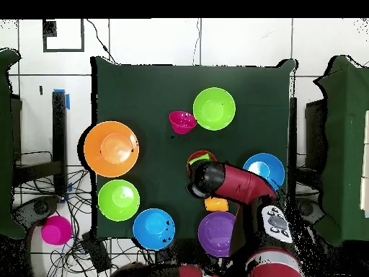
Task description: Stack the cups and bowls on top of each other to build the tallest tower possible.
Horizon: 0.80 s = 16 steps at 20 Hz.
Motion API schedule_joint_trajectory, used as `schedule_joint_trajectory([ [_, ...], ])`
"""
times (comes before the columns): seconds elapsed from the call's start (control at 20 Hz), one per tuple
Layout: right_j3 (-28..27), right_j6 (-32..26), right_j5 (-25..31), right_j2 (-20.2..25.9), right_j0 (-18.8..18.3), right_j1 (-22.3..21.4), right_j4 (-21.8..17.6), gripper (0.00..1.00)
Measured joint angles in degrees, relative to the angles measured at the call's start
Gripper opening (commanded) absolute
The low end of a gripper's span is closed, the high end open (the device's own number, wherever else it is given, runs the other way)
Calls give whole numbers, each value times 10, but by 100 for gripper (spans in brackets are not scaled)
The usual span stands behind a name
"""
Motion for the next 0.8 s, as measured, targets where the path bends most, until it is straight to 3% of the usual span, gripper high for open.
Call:
schedule_joint_trajectory([
  [0.2,-2,0,45,8,-1,-31,-13,100],
  [0.8,-42,0,49,73,-36,-52,-91,100],
])
